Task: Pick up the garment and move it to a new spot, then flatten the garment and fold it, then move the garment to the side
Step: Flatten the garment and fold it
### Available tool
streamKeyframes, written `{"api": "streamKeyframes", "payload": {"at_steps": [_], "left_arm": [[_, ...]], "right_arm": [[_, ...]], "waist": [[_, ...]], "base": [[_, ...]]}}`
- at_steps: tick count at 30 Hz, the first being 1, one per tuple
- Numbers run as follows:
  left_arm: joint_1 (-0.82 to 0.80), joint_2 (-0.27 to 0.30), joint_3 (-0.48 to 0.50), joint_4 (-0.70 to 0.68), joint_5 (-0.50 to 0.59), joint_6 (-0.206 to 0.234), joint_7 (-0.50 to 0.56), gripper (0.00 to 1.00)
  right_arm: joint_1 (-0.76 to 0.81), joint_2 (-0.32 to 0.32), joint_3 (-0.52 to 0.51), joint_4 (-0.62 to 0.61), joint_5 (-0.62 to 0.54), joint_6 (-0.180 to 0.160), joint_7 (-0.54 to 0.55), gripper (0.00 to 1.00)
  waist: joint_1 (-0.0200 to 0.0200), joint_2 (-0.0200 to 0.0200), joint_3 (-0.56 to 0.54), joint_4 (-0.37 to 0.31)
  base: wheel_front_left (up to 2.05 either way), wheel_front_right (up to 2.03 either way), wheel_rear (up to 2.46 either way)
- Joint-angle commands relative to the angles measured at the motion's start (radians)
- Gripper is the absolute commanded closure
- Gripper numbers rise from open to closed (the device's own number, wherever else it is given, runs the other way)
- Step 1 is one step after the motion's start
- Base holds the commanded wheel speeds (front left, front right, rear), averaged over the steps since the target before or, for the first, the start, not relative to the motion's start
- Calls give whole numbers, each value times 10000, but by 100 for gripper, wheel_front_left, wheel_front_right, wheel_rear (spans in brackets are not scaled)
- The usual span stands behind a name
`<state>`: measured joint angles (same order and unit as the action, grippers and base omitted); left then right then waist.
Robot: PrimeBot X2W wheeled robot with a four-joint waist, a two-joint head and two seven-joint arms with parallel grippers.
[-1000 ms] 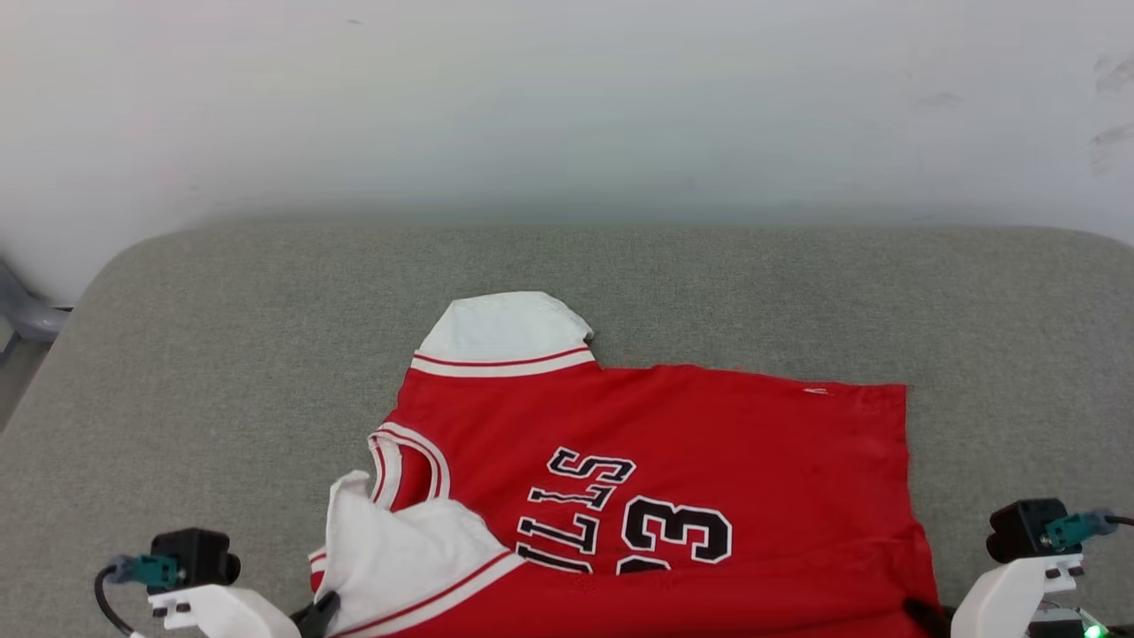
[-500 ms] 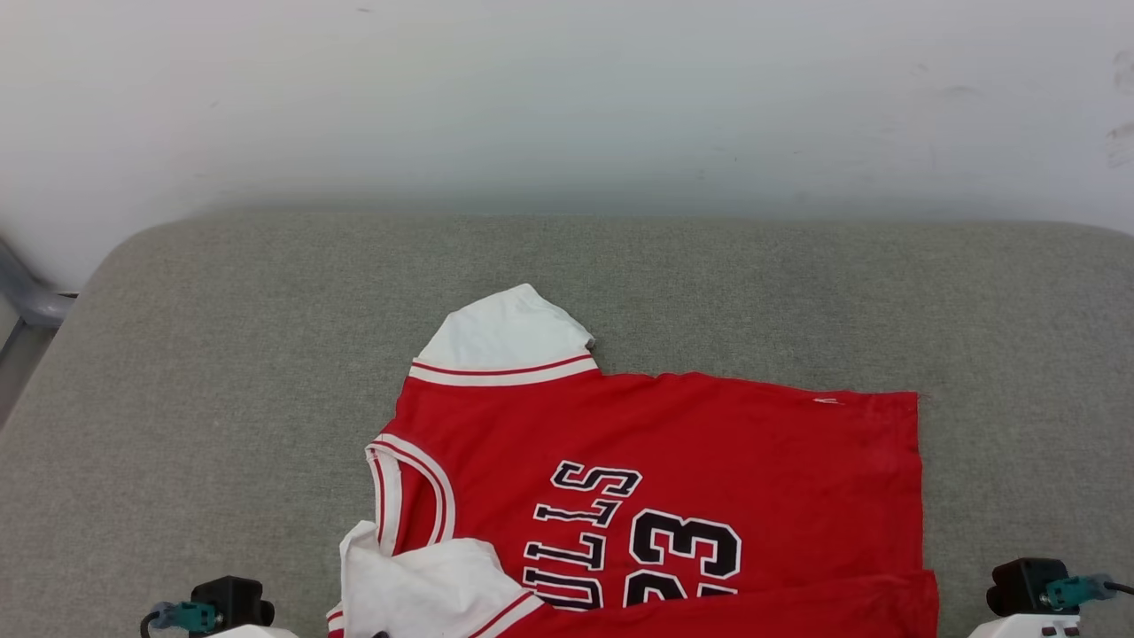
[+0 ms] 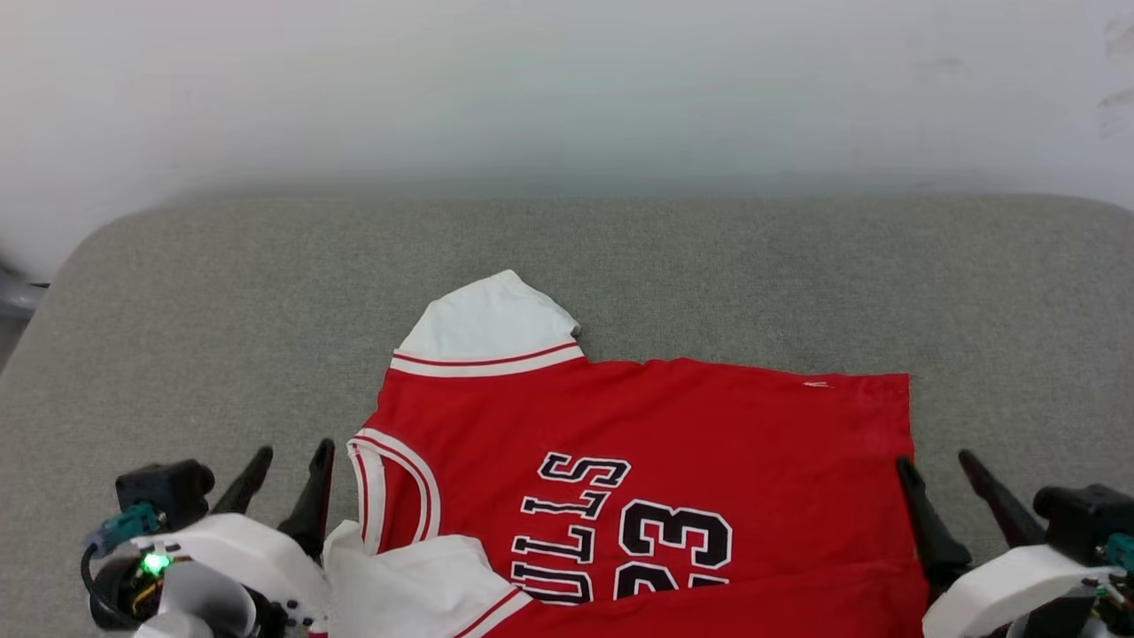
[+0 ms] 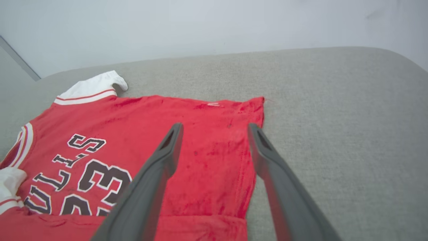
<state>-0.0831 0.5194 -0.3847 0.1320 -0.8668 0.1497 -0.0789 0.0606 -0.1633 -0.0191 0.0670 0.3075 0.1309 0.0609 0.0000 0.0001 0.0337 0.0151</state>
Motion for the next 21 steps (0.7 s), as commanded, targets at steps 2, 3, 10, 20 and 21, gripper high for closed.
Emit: {"api": "streamKeyframes", "payload": {"at_steps": [2, 3, 10, 20, 21], "left_arm": [[-591, -12, 26, -130, 430, 43, -434, 0], [-791, -41, 46, -130, 577, 62, -592, 0], [-2527, -137, 0, 91, 1009, -336, -917, 0], [-6201, 127, -493, 1595, 395, -2071, 1465, 0], [-6612, 180, -569, 1838, 292, -2210, 1920, 0]], "right_arm": [[-355, 159, -160, -371, -336, -4, -438, 0], [-468, 270, -255, -498, -435, -6, -548, 0], [-1409, 713, -591, -1430, -910, -4, -1038, 0], [-2330, 1002, -772, -2126, -1230, -4, -964, 0], [-2390, 1021, -779, -2127, -1233, -4, -989, 0]], "waist": [[0, -1, 505, -100], [0, -1, 669, -144], [0, -1, 2252, -528], [0, -1, 3911, -1244], [0, -1, 4022, -1310]], "base": [[0, 0, 0], [0, 0, 0], [0, 0, 0], [0, 0, 0], [0, 0, 0]]}}
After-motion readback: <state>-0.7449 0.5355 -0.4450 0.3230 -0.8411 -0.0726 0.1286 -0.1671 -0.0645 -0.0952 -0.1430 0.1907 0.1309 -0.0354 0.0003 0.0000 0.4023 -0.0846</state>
